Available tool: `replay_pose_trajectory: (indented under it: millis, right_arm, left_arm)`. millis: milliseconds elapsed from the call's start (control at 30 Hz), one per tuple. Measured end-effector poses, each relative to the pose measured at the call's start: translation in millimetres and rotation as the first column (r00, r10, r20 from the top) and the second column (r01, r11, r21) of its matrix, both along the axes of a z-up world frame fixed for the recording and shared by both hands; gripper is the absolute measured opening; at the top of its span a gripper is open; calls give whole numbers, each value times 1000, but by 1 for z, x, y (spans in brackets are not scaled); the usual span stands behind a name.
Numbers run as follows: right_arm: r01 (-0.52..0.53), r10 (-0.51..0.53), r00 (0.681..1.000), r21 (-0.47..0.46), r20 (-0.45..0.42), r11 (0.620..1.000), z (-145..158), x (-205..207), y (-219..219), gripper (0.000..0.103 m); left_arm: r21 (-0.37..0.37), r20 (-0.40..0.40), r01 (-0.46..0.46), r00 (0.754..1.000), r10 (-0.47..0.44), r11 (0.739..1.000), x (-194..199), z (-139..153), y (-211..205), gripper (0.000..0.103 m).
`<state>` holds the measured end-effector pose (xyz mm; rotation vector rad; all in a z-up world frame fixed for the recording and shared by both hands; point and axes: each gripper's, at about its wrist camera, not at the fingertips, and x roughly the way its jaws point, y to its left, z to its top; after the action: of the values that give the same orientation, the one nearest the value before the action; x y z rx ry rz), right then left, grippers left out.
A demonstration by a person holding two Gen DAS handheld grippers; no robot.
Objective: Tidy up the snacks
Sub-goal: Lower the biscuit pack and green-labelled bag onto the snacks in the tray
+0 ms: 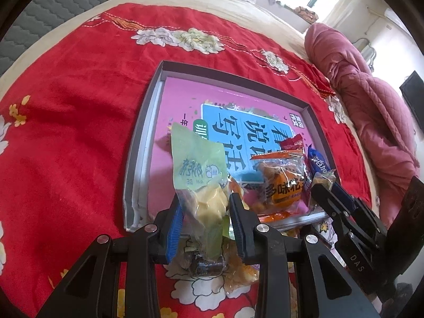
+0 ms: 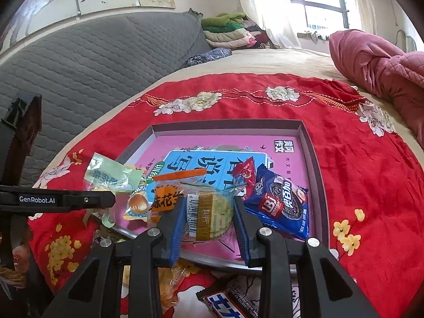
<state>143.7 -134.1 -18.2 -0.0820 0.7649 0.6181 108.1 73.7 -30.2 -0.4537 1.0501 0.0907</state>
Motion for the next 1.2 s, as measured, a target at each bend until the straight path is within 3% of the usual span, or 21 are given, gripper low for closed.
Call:
replay_pose_trajectory:
  millis: [967, 1200]
  right_arm:
    - [23, -24, 999, -29, -38, 999, -10, 5, -2, 37]
    - [24, -24, 999, -9, -26, 1000, -6, 4, -3, 44]
  left_arm:
    - [-19, -16, -16, 1000, 16, 1000, 8, -6, 2, 35]
    - [-28, -23, -20, 1000, 20, 999, 7, -7, 3, 36]
